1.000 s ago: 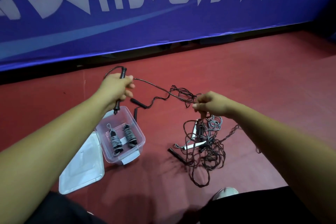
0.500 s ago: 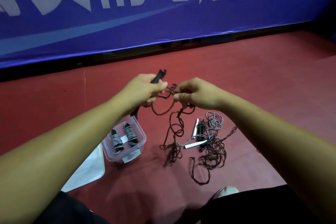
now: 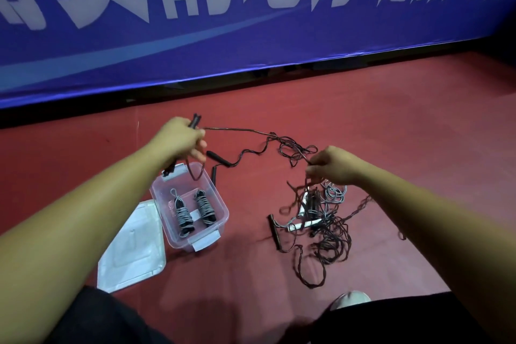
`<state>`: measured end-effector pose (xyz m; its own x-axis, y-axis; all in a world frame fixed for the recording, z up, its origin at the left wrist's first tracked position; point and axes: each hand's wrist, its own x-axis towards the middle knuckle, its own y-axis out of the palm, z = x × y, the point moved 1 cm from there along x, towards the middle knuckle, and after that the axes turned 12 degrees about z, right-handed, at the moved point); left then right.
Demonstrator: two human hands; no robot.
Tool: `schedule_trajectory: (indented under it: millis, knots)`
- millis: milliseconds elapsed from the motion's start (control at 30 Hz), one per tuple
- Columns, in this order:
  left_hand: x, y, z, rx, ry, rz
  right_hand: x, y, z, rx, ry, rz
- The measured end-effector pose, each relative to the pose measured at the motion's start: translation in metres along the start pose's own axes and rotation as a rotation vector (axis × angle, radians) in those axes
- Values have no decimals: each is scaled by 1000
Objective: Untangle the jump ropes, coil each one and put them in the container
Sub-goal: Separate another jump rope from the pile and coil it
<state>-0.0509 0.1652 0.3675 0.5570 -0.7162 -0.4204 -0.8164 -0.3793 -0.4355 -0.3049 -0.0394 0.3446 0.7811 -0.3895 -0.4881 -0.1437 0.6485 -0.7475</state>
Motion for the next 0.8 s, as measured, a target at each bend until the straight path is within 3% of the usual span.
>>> schedule_trajectory:
  millis: [67, 133, 300, 433, 500, 633, 733, 800]
  knots:
    - [-3, 4, 0, 477, -20, 26, -4, -6, 19, 34, -53, -18]
    - [-9, 13, -8, 678, 86, -9, -6, -9, 39, 4, -86, 1]
    - [-29, 41, -35, 305, 455, 82, -15, -5, 86, -66, -173, 81]
    - [-37, 57, -34, 320, 387, 412, -22, -11, 105, 51, -255, 19]
    - [-35, 56, -31, 210, 386, 442, -24, -16, 104, 96, -267, -8]
    - [-28, 44, -39, 21, 416, 182, -21, -17, 86, 154, -273, 0]
    - [-19, 4, -39, -308, 355, -99, -6, -6, 50, 80, -118, 24]
    - [-14, -21, -25, -372, 307, -190, -1, 0, 23, 103, -3, 77]
